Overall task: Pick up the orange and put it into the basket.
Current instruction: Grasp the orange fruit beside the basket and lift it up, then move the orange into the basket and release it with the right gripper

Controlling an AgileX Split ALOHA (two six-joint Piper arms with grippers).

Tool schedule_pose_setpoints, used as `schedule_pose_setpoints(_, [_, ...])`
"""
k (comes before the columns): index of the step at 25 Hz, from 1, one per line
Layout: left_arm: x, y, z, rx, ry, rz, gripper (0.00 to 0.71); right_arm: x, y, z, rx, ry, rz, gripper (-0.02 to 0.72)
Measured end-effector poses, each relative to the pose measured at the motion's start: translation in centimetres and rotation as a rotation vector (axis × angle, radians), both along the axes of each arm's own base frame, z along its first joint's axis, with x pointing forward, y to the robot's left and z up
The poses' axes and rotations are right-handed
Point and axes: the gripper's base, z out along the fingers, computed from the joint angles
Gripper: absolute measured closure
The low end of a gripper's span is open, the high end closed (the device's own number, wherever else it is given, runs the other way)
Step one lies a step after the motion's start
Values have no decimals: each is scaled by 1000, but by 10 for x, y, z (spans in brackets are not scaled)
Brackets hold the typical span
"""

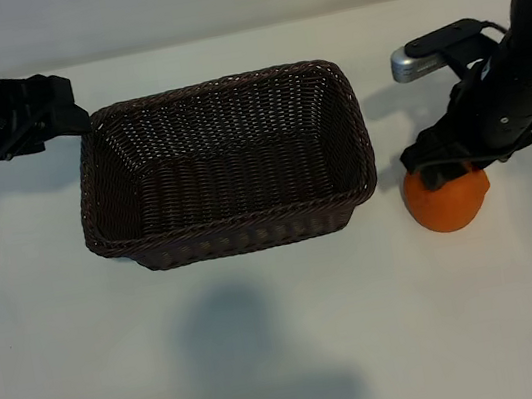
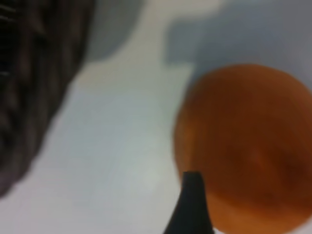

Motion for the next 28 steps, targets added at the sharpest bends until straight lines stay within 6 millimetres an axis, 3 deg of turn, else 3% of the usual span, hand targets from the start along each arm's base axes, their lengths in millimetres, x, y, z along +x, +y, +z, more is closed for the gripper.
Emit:
schedule_pose_setpoints(7, [0,0,0,0,0,0,119,5,4,-30,22,65,7,136])
schedule_pose_setpoints(10, [0,0,0,0,0,0,119,7,4,-36,18,74,12,174])
schedule_pose_setpoints(12, [0,0,0,0,0,0,119,7,4,-36,17,72,14,260])
schedule_pose_setpoints(16, [0,0,0,0,1,-1,119,7,4,-36,21,70,9,567])
schedule_pose_setpoints(18, [0,0,0,0,2,-1,120,7,5,-36,26,72,1,630])
schedule_pose_setpoints(24, [0,0,0,0,2,-1,120,7,5,-33,34,66,-10,654])
schedule_pose_setpoints(28, [0,0,0,0,2,-1,120,5,4,-12,31,5,2,654])
